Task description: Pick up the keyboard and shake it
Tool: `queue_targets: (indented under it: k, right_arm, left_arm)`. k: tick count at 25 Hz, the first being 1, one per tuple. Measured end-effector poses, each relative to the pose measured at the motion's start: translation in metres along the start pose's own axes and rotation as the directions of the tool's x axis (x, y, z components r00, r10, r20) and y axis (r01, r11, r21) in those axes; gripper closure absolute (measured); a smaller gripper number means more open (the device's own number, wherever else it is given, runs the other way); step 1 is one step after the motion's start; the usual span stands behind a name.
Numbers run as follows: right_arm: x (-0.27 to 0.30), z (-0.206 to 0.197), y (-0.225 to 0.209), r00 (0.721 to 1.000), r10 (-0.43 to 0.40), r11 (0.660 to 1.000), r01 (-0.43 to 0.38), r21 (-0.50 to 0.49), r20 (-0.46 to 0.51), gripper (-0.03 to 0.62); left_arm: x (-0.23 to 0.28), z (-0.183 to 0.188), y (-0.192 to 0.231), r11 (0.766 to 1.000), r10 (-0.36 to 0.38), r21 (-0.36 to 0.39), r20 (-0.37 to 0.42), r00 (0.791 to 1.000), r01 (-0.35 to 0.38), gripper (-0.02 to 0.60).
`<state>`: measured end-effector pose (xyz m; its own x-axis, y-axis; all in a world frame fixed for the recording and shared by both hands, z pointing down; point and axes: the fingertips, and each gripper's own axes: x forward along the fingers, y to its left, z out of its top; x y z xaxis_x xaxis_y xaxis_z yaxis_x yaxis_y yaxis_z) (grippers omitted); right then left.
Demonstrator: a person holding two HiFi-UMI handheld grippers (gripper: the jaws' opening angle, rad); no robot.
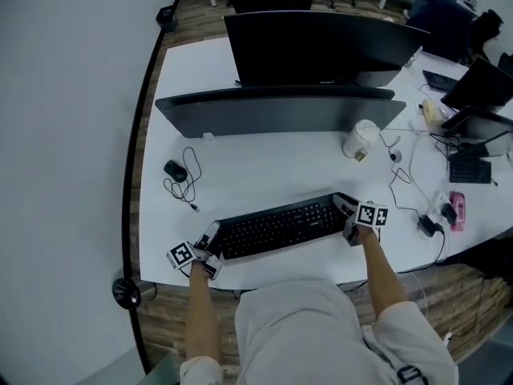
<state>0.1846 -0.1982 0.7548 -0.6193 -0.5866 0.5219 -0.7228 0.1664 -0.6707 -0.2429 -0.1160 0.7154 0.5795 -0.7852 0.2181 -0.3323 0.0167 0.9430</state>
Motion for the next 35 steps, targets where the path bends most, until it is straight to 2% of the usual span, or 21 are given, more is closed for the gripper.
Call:
queue_targets:
  k: [3, 6, 8, 11, 14, 17, 21, 23, 25, 27, 29, 31, 33, 35]
  right_arm:
    - [0.000, 0.004, 0.001, 1.000, 0.020, 1.000, -0.020, -0.018, 0.003, 0.391]
    - [0.002, 0.001, 0.003, 0.999, 0.043, 0.999, -0.043, -0.012, 0.006, 0.391]
    - [0.001, 0.000, 0.003, 0.999, 0.050, 0.999, -0.050, -0.006, 0.007, 0.391]
    - [-0.002, 0.001, -0.001, 0.999, 0.047, 0.999, -0.046, -0.008, 0.013, 0.407]
    - [-0.003, 0.002, -0.004, 0.999, 0.052, 0.999, -0.052, -0.010, 0.015, 0.407]
    - [-0.006, 0.004, -0.004, 0.997, 0.064, 0.998, -0.064, -0.003, 0.032, 0.409]
    - [-0.008, 0.005, -0.001, 0.995, 0.078, 0.997, -0.079, 0.013, 0.067, 0.413]
    - [-0.007, 0.004, -0.001, 0.995, 0.071, 0.997, -0.072, 0.008, 0.069, 0.414]
    - [-0.007, 0.002, -0.001, 0.996, 0.072, 0.997, -0.072, -0.004, 0.059, 0.421]
    - [-0.005, 0.003, 0.001, 0.995, 0.085, 0.996, -0.084, -0.010, 0.051, 0.421]
    - [-0.004, 0.003, 0.002, 0.994, 0.101, 0.995, -0.101, -0.013, 0.042, 0.424]
    - [-0.005, 0.002, 0.003, 0.993, 0.117, 0.993, -0.117, -0.013, 0.032, 0.424]
    - [-0.006, 0.001, 0.003, 0.992, 0.127, 0.992, -0.127, -0.009, 0.026, 0.424]
    - [-0.006, 0.002, 0.004, 0.991, 0.128, 0.992, -0.128, -0.014, 0.027, 0.424]
  left_arm:
    - [-0.004, -0.006, -0.014, 0.992, -0.105, -0.069, -0.030, 0.994, 0.103, 0.301]
    - [-0.011, -0.007, -0.023, 0.982, -0.174, -0.089, -0.055, 0.983, 0.169, 0.324]
    - [-0.013, -0.008, -0.026, 0.980, -0.193, -0.072, -0.096, 0.977, 0.187, 0.370]
    - [-0.013, -0.016, -0.032, 0.977, -0.212, -0.061, -0.187, 0.959, 0.204, 0.373]
    - [-0.014, -0.021, -0.039, 0.968, -0.252, -0.076, -0.233, 0.939, 0.240, 0.373]
    - [-0.013, -0.018, -0.044, 0.955, -0.292, -0.109, -0.204, 0.935, 0.275, 0.373]
    - [-0.013, -0.004, -0.049, 0.916, -0.369, -0.197, -0.076, 0.926, 0.349, 0.374]
    - [-0.011, -0.012, -0.049, 0.917, -0.371, -0.202, -0.108, 0.922, 0.345, 0.379]
    - [-0.010, -0.025, -0.047, 0.930, -0.348, -0.192, -0.178, 0.920, 0.314, 0.379]
    - [-0.010, -0.030, -0.044, 0.938, -0.329, -0.182, -0.209, 0.921, 0.294, 0.379]
    - [-0.010, -0.036, -0.040, 0.953, -0.297, -0.148, -0.266, 0.917, 0.265, 0.388]
    - [-0.008, -0.046, -0.038, 0.967, -0.253, -0.104, -0.343, 0.905, 0.231, 0.413]
    - [-0.008, -0.050, -0.038, 0.974, -0.225, -0.071, -0.387, 0.894, 0.214, 0.452]
    - [-0.008, -0.052, -0.036, 0.979, -0.199, -0.044, -0.419, 0.886, 0.199, 0.463]
